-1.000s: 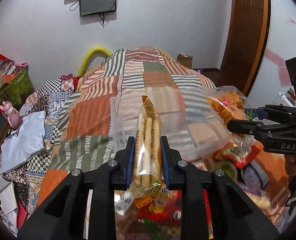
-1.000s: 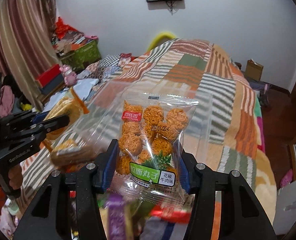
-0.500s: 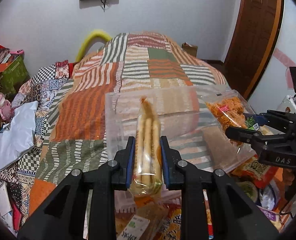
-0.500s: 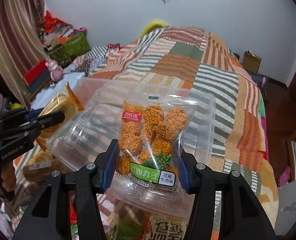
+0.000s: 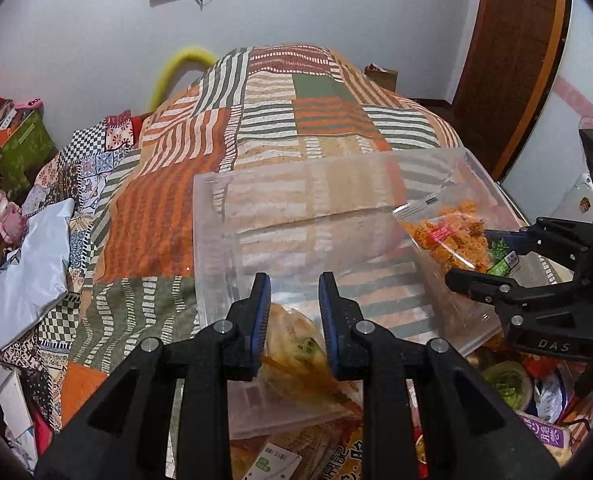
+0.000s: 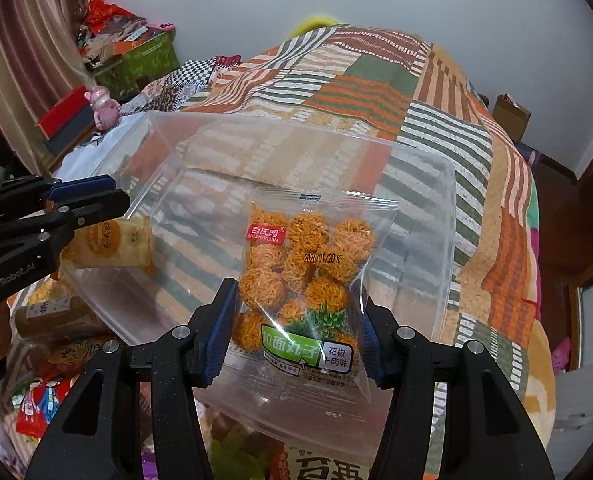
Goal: Organize snacks
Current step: 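Carry both bags over the clear plastic box and open both grippers to drop them in, then grasp the brown biscuit tube with the left gripper while the right grasps the purple-label coconut roll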
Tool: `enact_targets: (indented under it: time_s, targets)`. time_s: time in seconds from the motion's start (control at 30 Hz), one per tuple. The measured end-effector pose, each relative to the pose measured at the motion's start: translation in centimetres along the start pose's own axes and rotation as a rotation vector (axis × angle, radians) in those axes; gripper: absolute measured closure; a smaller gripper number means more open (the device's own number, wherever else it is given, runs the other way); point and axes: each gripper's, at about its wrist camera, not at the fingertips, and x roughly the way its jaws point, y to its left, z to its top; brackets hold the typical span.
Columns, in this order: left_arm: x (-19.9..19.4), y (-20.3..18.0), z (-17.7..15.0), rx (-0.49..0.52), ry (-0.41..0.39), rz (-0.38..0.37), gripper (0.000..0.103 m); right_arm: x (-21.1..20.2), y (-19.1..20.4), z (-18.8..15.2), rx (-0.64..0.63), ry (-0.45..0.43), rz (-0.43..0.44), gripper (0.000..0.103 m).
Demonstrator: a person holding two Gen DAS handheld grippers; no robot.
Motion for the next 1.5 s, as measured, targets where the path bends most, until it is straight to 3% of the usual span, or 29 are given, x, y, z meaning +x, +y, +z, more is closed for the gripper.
enact_targets:
  time_s: [0.13, 0.27, 0.43, 0.87, 0.97, 1.23, 1.5]
  targets:
    - [-0.8, 0.0, 0.1, 0.005, -0.012, 0.006, 0.079, -0.9, -0.2, 0.1, 0.016, -0.008, 0.014, 0.05]
    - [-2.4, 0.0, 0.0, 0.005, -0.042, 0.01, 0.064, -2.4, -0.1, 0.5, 0.035, -0.042, 0.021, 0.044]
    - [-4.8, -0.1, -0.7, 0.006, -0.069, 0.01, 0.063, -4.8, 0.6, 0.0, 0.022, -0.083, 0.022, 0.042]
    - [-10.0, -1.5, -6.7, 0.025, -0.074, -0.009, 0.053, -9.8, 4.0, -5.0, -0.067, -0.155, 0.034, 0.042]
    - [-10.9, -1.5, -8.1, 0.038, -0.086, 0.001, 0.046, -10.0, 4.6, -6.5, -0.078, -0.145, 0.05, 0.042]
    - [-11.1, 0.5, -12.0, 0.014, -0.05, 0.04, 0.046, -8.6, 5.6, -9.9, -0.071, -0.062, 0.095, 0.042]
    - [-9.4, 3.2, -12.4, -0.035, -0.014, 0.056, 0.046, -7.7, 5.1, -11.5, -0.011, -0.01, 0.141, 0.042]
